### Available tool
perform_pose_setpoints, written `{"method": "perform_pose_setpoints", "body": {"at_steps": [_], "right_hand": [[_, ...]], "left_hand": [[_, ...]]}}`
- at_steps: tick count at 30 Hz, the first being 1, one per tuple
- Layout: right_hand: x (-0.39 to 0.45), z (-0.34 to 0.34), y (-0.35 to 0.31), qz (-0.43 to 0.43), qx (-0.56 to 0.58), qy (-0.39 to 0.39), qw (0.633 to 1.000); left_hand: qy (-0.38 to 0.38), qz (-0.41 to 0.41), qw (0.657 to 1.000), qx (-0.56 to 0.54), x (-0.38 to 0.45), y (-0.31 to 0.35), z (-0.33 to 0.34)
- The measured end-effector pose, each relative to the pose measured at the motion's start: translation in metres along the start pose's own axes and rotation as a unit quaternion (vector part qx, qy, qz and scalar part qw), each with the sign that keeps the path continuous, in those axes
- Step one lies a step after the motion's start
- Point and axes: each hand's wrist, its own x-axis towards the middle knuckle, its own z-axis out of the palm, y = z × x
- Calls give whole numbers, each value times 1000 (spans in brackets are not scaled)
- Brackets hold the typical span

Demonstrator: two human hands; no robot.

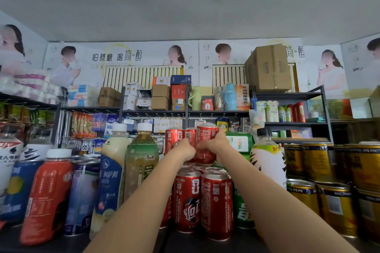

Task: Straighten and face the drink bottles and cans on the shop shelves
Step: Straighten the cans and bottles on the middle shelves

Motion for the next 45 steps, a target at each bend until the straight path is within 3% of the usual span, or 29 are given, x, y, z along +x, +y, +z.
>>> {"method": "perform_pose_setpoints", "body": {"at_steps": [4, 14, 22, 30, 38, 45], "right_hand": [[3, 3, 1, 23, -14, -34, 999], [4, 11, 2, 7, -117, -60, 991], [8, 11, 8, 24, -97, -79, 992], [4, 6, 5, 12, -93, -27, 995], [-44, -27, -35, 29, -128, -28, 991], [-47, -25, -20, 20, -141, -10, 990]], "left_hand": [[-39, -1, 999, 4, 0, -1, 6], [2, 3, 1000, 20, 8, -7, 13], [-12, 10, 999, 33, 7, -6, 16], [56, 65, 996, 0, -1, -3, 15], [-44, 100, 980, -167, -31, 9, 5], [-24, 111, 990, -83, -35, 6, 12]]}}
